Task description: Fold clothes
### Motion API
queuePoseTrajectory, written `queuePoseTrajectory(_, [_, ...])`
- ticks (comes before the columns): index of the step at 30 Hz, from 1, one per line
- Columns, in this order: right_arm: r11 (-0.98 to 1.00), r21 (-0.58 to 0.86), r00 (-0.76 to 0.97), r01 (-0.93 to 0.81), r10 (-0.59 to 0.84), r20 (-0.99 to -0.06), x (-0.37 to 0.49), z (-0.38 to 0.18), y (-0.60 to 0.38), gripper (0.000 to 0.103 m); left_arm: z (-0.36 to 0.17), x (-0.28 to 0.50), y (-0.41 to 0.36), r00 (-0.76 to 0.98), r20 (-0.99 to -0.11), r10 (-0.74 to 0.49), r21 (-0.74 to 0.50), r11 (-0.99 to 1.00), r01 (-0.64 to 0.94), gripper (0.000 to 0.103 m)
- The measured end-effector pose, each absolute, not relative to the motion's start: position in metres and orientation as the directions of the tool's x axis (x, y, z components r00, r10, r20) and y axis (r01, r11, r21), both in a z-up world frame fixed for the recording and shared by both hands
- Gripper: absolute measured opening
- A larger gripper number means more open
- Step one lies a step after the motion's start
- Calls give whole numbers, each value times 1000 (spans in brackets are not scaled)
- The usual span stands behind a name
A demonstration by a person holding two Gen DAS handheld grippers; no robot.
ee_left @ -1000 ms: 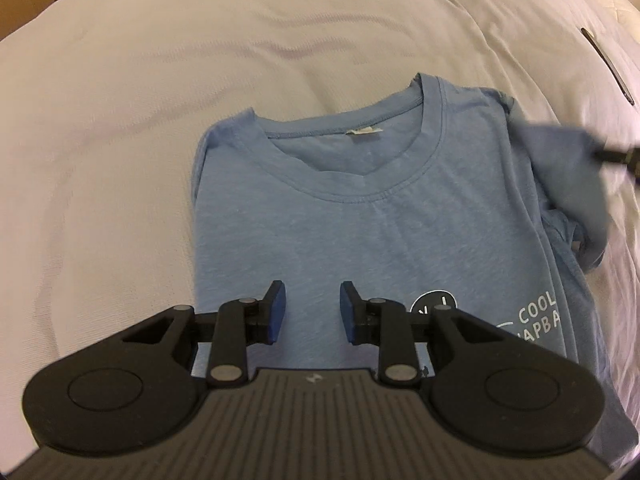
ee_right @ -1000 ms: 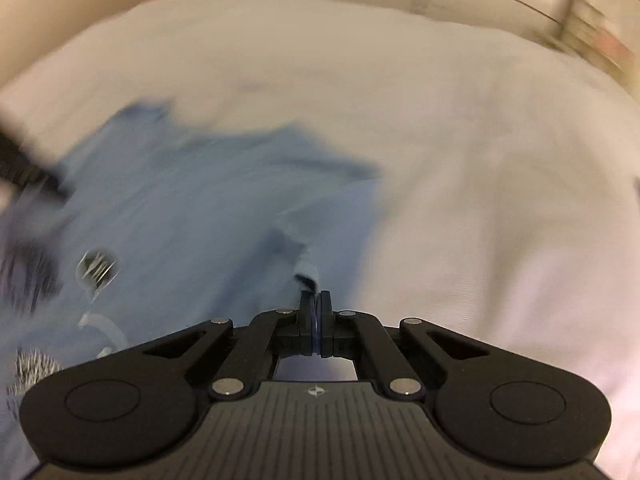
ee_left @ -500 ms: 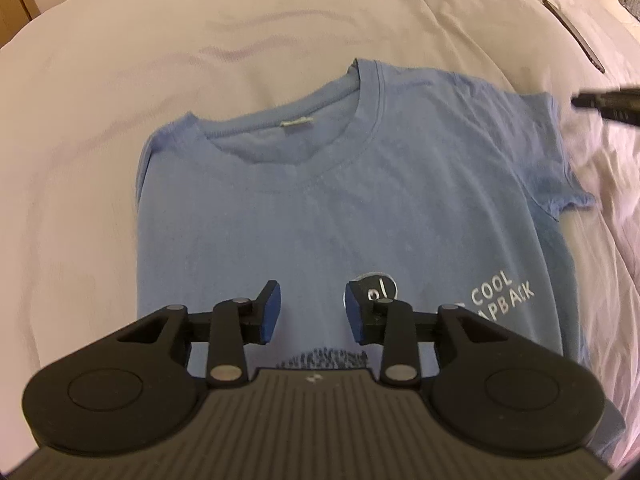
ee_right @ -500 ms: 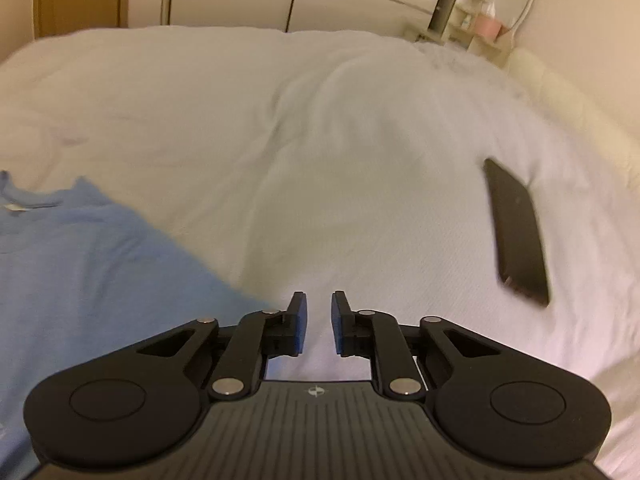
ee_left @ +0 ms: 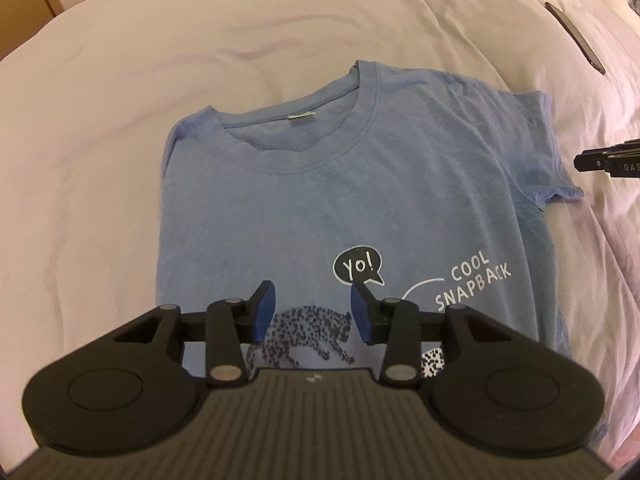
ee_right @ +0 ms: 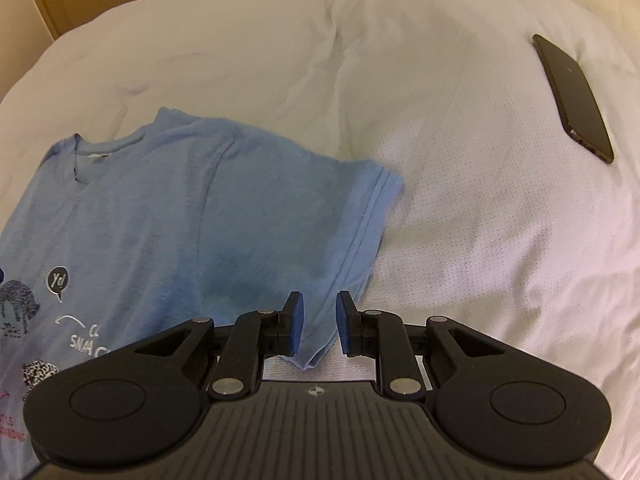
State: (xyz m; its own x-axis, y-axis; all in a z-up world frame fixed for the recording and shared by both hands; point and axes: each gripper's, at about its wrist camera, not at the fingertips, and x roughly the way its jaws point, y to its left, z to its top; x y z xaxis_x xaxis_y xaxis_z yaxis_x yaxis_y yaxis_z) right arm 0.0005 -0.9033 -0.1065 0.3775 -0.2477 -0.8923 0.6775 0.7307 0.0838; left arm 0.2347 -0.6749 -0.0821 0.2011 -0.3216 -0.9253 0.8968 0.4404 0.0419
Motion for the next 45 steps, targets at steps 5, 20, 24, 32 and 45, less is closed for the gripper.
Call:
queuePoseTrajectory(5, [746,110,401,656,-222,-889,0,-101,-898,23,-68,246,-653,242,-918,-313,69,476,877,39])
queuePoseTrajectory(20, [893,179,504,413,-60,-862,84,-71,-753,40,-119,353,-569,52,-934,-354,-170,568,805,35])
queuePoseTrajectory(24, [853,169,474,494,-101,-875,97,-70,-725,42,-132,335,-570,-41,-903,-428,-282,518,808,17])
queuePoseTrajectory(32, [808,120,381,577,-136,-914,96,-66,-683,42,-115,277,-617,-216,-816,-536,-424,301,854,21])
queuePoseTrajectory(45, [822,178,344,541,-24,-939,89,-88,-648,50,-135,336,-581,-191,-831,-522,-426,377,823,46])
